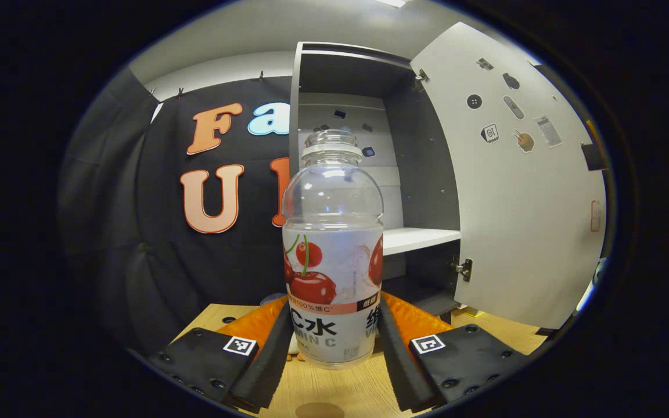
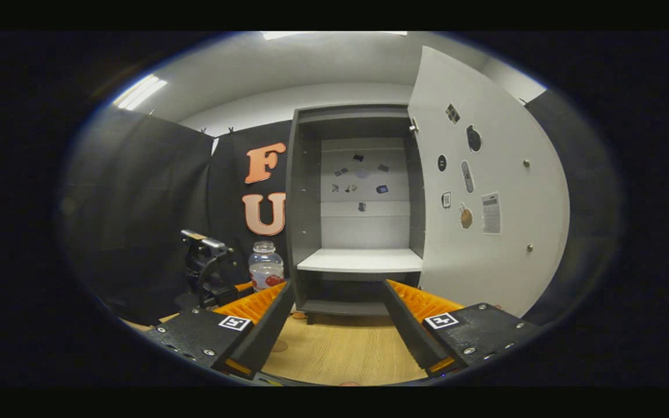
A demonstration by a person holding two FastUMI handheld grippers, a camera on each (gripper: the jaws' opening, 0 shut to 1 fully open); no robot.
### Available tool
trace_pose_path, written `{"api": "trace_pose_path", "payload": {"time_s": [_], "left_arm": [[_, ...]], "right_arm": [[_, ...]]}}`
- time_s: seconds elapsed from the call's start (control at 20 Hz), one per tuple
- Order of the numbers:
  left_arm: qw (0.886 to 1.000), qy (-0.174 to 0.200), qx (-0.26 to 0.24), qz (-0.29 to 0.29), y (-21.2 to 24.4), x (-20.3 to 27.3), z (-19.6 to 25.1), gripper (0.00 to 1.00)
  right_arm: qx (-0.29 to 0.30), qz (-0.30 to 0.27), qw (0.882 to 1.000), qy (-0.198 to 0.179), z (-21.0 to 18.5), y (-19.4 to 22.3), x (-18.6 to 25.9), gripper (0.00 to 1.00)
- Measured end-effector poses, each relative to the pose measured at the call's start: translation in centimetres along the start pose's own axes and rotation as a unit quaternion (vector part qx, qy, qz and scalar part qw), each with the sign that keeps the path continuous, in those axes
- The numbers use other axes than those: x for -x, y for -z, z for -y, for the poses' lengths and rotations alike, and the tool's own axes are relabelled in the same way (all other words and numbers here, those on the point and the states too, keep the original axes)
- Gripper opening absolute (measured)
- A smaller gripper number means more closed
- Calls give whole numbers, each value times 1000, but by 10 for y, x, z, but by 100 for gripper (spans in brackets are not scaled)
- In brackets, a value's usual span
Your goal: Open the cabinet door with the right hand, grasp the bottle in the cabinet with the left hand and place it on the coaster, then close the cabinet door with the right hand.
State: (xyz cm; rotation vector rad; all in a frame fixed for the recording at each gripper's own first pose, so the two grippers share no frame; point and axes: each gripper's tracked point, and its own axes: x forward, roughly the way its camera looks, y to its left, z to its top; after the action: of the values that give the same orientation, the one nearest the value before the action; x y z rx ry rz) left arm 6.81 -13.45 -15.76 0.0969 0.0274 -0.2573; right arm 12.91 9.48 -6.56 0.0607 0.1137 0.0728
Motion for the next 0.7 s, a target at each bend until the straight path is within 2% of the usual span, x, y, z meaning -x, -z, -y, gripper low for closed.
{"api": "trace_pose_path", "payload": {"time_s": [0.7], "left_arm": [[999,30,5,-43,137,30,-24,82]], "right_arm": [[12,-5,998,61,-22,29,-36,93]]}}
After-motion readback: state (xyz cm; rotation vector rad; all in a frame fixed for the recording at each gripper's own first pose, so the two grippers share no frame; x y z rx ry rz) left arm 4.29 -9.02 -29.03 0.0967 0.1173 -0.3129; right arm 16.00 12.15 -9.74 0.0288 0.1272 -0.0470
